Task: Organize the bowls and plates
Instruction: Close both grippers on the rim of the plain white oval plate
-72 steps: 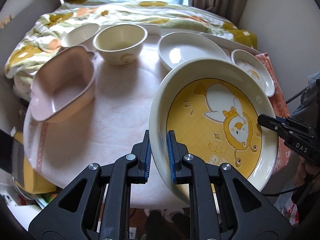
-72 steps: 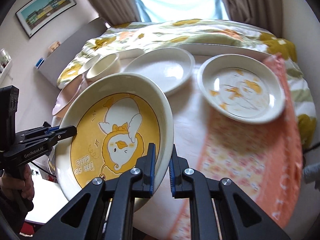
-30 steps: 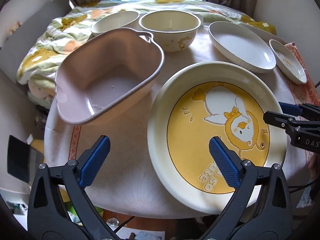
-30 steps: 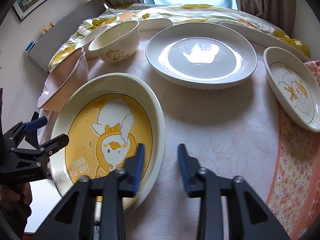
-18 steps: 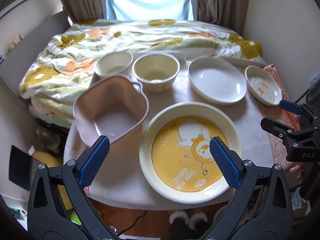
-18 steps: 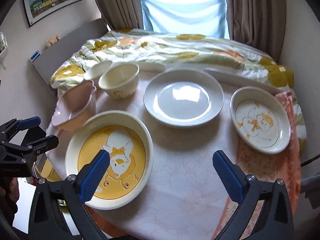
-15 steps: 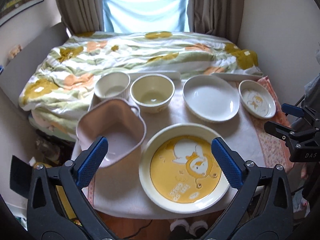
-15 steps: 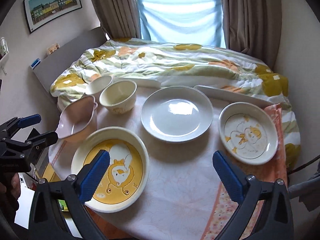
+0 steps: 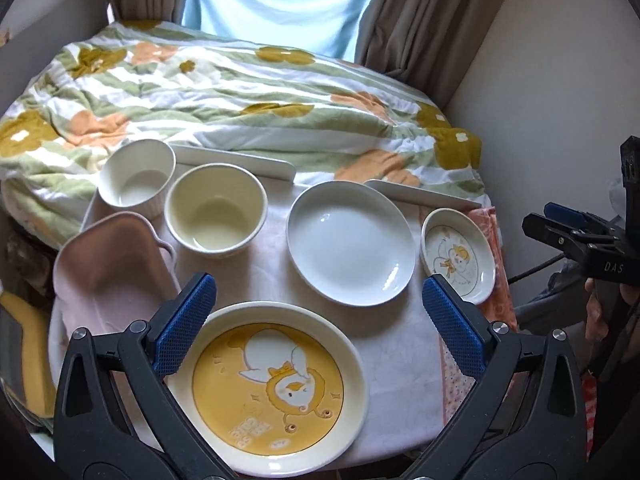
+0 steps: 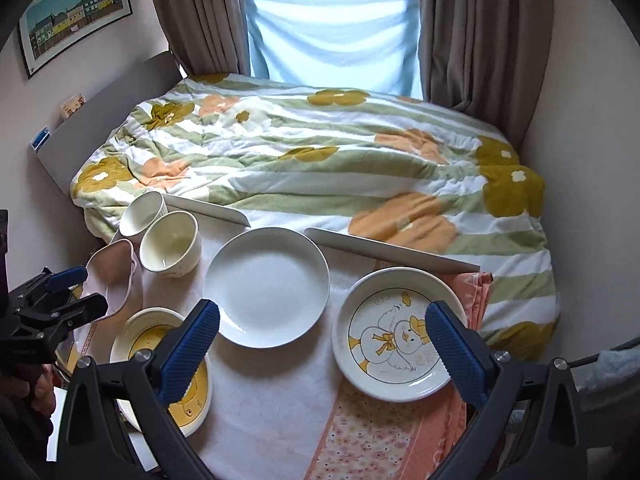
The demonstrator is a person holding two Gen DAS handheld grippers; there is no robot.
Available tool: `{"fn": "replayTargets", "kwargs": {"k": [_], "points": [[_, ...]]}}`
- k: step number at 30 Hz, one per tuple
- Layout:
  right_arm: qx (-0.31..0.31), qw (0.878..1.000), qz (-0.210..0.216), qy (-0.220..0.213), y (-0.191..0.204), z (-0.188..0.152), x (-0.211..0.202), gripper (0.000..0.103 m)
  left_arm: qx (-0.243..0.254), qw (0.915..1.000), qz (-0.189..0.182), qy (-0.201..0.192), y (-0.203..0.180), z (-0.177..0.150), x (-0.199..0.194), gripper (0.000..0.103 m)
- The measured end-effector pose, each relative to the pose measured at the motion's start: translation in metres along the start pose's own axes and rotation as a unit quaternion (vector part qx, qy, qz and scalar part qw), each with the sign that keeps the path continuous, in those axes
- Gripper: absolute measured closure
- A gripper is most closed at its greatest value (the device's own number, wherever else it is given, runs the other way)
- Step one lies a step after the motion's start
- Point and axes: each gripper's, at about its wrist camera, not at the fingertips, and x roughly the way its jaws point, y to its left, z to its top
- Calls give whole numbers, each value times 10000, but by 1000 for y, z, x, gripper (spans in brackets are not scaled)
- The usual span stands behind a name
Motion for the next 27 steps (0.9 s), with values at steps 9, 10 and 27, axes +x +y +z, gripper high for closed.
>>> {"fn": "replayTargets", "kwargs": {"k": [9, 10, 27], "points": [[-585, 9879, 1013, 1014, -33, 21, 120, 34, -927, 9922, 499, 670, 4, 2, 89, 18], [-644, 9851, 1126, 1127, -34, 21, 134, 37, -1008, 9904, 583, 750, 4, 2, 99, 21], [-1543, 9509, 1994, 1795, -22, 15, 227, 70, -1396, 9759, 1026, 1328, 9, -5, 178, 59]]}}
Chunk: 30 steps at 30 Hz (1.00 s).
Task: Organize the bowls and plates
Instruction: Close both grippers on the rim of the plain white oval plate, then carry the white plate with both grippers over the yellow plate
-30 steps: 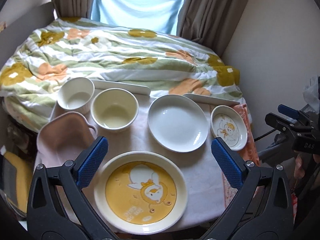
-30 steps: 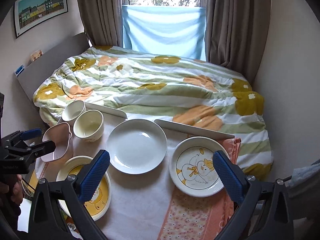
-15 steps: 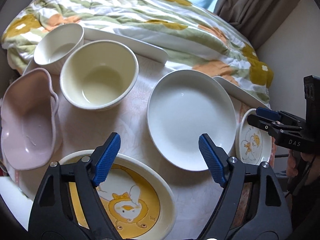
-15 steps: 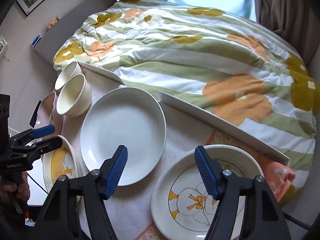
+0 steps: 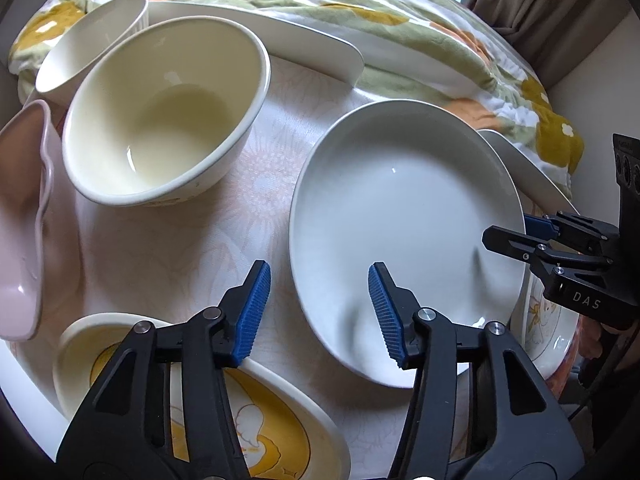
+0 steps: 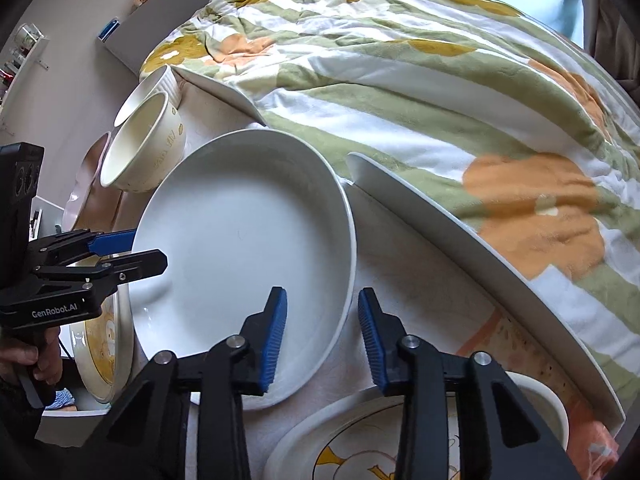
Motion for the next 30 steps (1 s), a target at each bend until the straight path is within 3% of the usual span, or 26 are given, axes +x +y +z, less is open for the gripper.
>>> {"fn": "replayTargets", "kwargs": {"k": [5, 9, 19, 30], "points": [[-72, 10000, -6, 12, -2, -2, 2, 82, 10, 10000, -37, 72, -1, -4, 5, 78], [-12, 10000, 6, -29, -5, -3, 2, 86, -16, 10000, -9, 56, 1, -6, 6, 82], [32, 9999, -41, -91, -3, -4, 0, 86, 52, 10000, 35, 38, -1, -6, 1, 84], [125, 9986, -88, -509, 11, -7, -31, 86, 238, 9992, -36, -321, -4, -7, -40, 84]]}}
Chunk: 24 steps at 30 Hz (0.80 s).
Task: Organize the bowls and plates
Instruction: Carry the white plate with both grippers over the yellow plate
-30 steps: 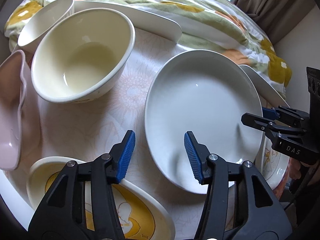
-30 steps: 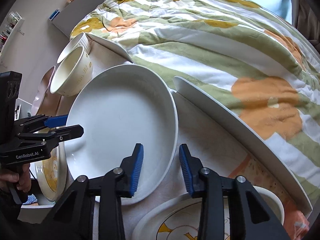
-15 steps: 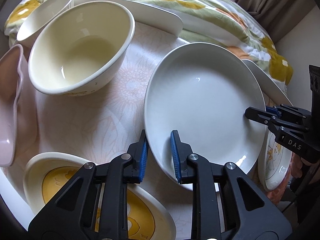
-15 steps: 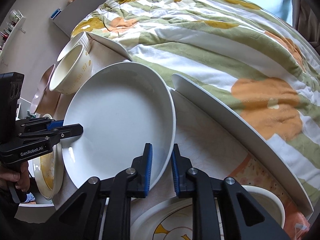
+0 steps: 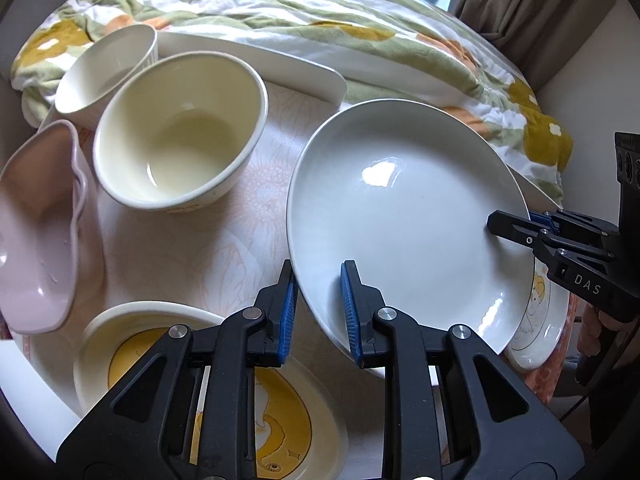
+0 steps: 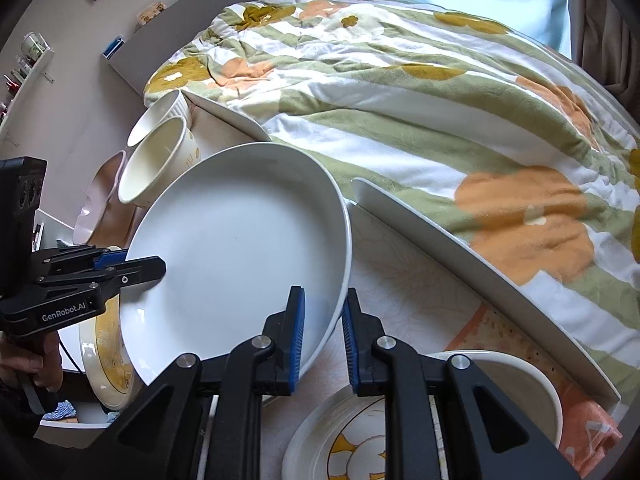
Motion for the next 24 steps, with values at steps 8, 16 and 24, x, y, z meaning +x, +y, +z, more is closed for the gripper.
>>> {"fn": "replayTargets", "kwargs": {"k": [8, 16, 24], "points": [[233, 9977, -264, -573, 44, -6, -50, 86, 510, 9973, -205, -481, 11, -4, -69, 84], [837, 9878, -799, -1043, 124, -35, -82, 86, 1351, 9873, -607, -577, 51, -22, -121, 84], [1597, 9740, -1078, -1190, 188, -74, -61, 86, 2070, 9755, -670, -329, 101, -59, -125, 84]]}}
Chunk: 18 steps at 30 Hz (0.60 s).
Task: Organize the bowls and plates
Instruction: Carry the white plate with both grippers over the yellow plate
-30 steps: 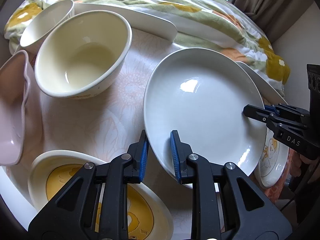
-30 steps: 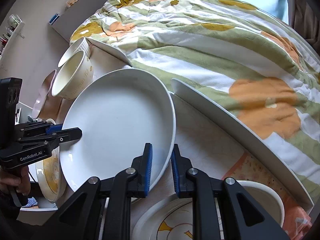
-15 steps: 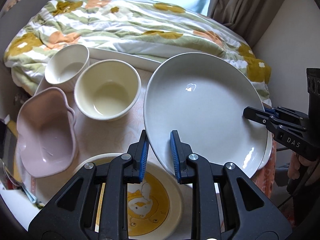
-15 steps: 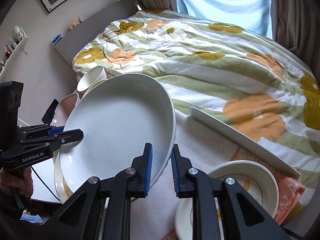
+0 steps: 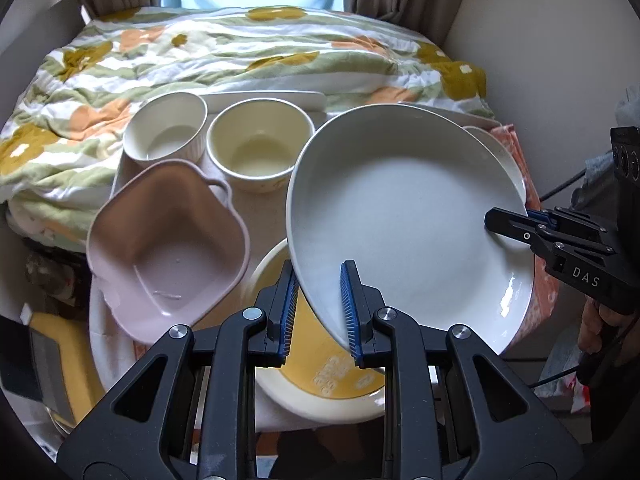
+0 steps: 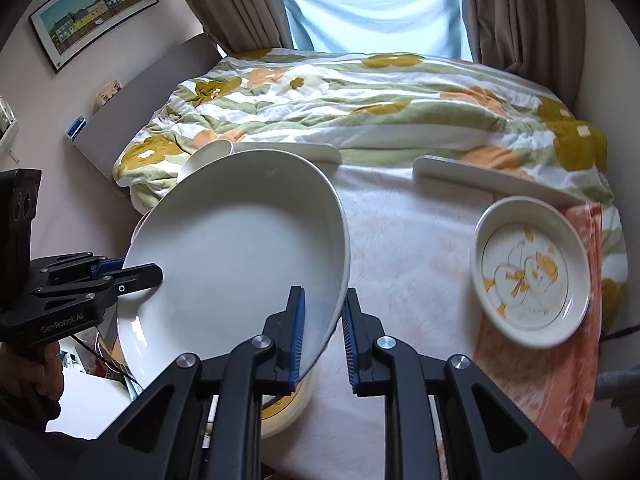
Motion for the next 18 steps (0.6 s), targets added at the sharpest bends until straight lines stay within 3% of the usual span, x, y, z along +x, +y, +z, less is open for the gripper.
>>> {"fn": "replayTargets", "kwargs": {"k": [5, 9, 18], "points": [[398, 9990, 18, 177, 14, -37, 9, 86, 135, 9995, -79, 266, 12, -25, 15, 84], [533, 9982, -199, 206, 18, -60, 15, 86, 272, 9985, -133, 448, 12, -41, 32, 84], [796, 9959, -288, 309, 19, -89, 29, 86, 242, 9967, -183, 747, 16, -59, 68, 84]]}}
